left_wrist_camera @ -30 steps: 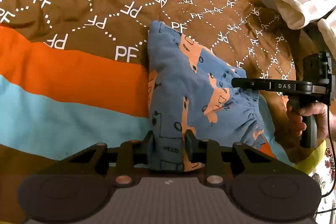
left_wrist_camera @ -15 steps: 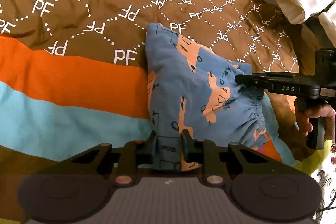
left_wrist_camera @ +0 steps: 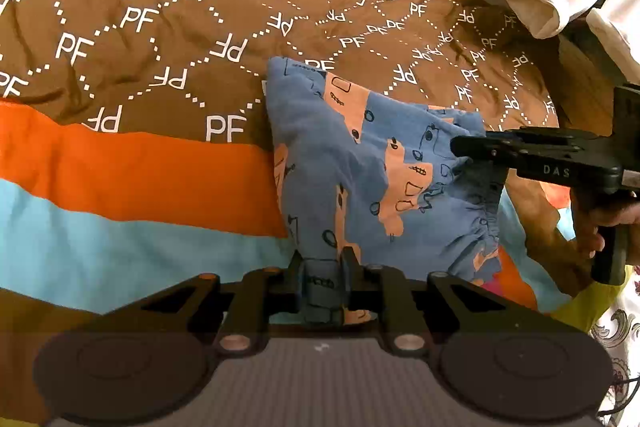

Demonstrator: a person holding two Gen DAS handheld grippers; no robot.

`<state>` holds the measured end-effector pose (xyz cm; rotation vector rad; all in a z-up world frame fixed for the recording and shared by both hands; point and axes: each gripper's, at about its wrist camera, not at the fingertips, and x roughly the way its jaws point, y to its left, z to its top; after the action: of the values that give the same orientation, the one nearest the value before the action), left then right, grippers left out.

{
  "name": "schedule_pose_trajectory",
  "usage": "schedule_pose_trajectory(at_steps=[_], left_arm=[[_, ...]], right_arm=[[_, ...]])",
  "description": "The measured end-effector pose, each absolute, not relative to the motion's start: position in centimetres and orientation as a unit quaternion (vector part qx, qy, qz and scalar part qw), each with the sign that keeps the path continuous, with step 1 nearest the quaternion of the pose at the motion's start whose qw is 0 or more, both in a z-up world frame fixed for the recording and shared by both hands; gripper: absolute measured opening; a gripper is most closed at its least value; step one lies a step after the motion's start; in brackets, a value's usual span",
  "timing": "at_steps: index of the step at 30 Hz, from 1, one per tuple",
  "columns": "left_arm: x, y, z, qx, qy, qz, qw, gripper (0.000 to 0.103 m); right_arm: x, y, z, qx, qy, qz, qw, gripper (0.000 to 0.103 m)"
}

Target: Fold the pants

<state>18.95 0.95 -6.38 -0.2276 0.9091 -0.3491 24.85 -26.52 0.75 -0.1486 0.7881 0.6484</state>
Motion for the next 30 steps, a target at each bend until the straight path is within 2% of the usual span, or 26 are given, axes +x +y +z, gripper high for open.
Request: schedule_pose_trajectory(at_steps=[22, 30], left_arm=[[18.0, 0.6, -5.4, -0.108, 0.416, -0.179, 0.885, 0.017], [19.1, -0.1, -3.5, -0.086, 0.382, -0.188, 0.901, 0.017]], right_arm=[[23.4, -25.8, 3.3, -0.129, 0.337, 0.313, 0.879, 0.020], [24.2, -25.8, 5.6, -0.141, 0.301, 0.316, 0.889, 0.020]])
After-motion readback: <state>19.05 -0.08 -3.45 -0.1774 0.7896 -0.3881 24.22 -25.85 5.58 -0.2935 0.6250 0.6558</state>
